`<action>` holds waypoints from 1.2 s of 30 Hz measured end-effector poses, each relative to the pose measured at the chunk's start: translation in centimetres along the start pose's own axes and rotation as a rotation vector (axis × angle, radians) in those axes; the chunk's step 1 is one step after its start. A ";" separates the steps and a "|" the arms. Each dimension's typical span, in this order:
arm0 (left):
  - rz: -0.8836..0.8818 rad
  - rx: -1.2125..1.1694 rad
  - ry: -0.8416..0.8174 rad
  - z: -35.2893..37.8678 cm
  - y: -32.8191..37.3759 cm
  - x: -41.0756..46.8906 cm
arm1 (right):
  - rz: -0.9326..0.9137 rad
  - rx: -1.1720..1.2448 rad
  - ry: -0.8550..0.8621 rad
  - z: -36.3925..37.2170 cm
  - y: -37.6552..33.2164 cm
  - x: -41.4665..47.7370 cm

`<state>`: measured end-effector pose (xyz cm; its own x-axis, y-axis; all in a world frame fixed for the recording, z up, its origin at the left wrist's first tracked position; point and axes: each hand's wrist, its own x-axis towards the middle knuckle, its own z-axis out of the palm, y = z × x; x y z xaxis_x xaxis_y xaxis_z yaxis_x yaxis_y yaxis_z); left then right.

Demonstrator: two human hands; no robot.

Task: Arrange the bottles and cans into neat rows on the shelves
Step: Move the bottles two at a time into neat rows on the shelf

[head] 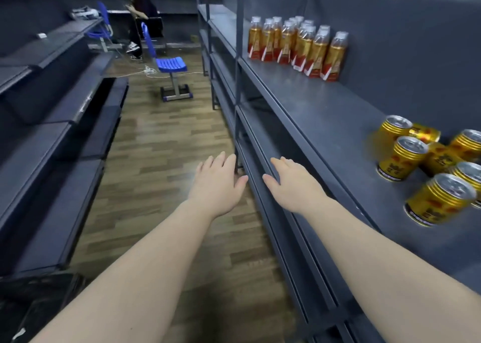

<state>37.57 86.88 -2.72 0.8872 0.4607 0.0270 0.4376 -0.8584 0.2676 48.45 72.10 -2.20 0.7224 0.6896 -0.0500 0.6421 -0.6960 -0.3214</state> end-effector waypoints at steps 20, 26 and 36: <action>0.083 -0.031 -0.006 -2.3 -11.7 25.1 | 0.061 -0.097 0.029 0.0 -5.6 26.3; 0.070 -0.032 -0.032 -2.2 -14.1 30.5 | 0.052 -0.083 0.018 0.2 -6.0 33.1; 0.063 0.023 -0.012 -2.2 -14.6 42.9 | 0.003 -0.015 0.062 -1.4 -3.0 46.1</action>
<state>68.94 119.67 -3.31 0.9146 0.4033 0.0310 0.3844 -0.8905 0.2434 80.17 105.65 -2.24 0.7384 0.6744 0.0080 0.6436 -0.7010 -0.3074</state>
